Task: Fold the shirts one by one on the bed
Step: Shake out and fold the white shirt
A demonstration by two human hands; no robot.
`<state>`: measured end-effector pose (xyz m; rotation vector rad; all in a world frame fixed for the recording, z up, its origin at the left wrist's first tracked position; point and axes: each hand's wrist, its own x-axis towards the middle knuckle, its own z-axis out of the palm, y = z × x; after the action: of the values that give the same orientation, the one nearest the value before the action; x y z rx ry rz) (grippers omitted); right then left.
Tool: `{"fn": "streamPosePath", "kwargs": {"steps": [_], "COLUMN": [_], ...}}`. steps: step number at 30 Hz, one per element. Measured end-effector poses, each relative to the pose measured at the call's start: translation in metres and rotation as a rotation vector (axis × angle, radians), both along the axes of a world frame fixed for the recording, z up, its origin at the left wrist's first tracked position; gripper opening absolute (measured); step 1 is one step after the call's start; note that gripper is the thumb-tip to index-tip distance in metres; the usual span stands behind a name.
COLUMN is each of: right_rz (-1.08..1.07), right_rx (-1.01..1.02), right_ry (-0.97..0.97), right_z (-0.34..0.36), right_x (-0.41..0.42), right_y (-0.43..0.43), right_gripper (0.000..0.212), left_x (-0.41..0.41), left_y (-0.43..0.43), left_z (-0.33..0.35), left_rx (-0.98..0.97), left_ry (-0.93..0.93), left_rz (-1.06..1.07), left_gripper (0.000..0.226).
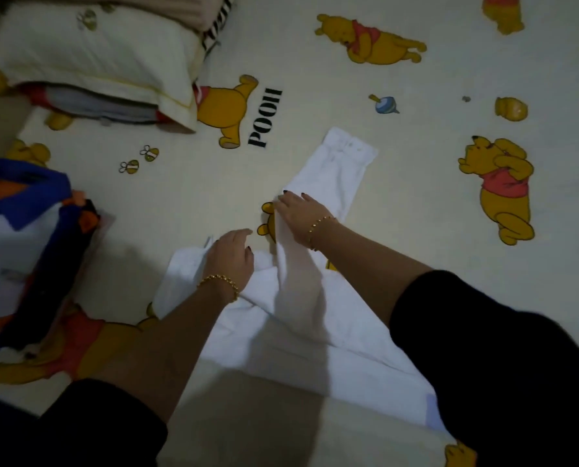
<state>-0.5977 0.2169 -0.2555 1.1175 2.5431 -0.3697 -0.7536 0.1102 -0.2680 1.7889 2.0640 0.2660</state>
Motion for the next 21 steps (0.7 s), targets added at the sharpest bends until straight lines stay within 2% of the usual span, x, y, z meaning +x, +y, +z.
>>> {"fn": "streamPosePath", "kwargs": {"steps": [5, 6, 8, 10, 13, 17, 19, 21], "right_rz": [0.204, 0.202, 0.233, 0.233, 0.134, 0.047, -0.013, -0.075], "right_rx": [0.051, 0.057, 0.070, 0.044, -0.074, -0.103, -0.125, -0.128], "right_ry": [-0.256, -0.283, -0.289, -0.254, -0.126, 0.028, 0.102, 0.128], "right_z": [-0.001, -0.002, 0.004, 0.014, 0.036, 0.071, 0.084, 0.094], "right_x": [-0.019, -0.018, -0.016, -0.004, 0.026, 0.066, 0.087, 0.107], "right_y": [0.013, 0.015, 0.017, 0.014, 0.003, -0.027, -0.044, -0.059], "right_gripper": [0.073, 0.069, 0.045, 0.031, 0.032, 0.017, 0.006, 0.019], "left_x": [-0.012, -0.011, -0.010, -0.006, 0.011, 0.049, 0.071, 0.088], "left_y": [-0.004, -0.004, -0.003, -0.001, 0.001, 0.007, 0.008, 0.006], "left_z": [-0.005, -0.005, -0.005, -0.004, 0.004, 0.026, 0.038, 0.046], "left_rx": [-0.006, -0.006, -0.018, -0.030, -0.097, -0.231, -0.314, -0.383], "left_ry": [-0.079, -0.098, -0.131, -0.157, -0.211, -0.349, -0.342, -0.258], "left_rz": [0.026, 0.026, 0.038, 0.032, -0.041, -0.234, -0.350, -0.451], "left_gripper": [0.036, 0.036, 0.038, 0.039, 0.041, 0.054, 0.051, 0.041]}}
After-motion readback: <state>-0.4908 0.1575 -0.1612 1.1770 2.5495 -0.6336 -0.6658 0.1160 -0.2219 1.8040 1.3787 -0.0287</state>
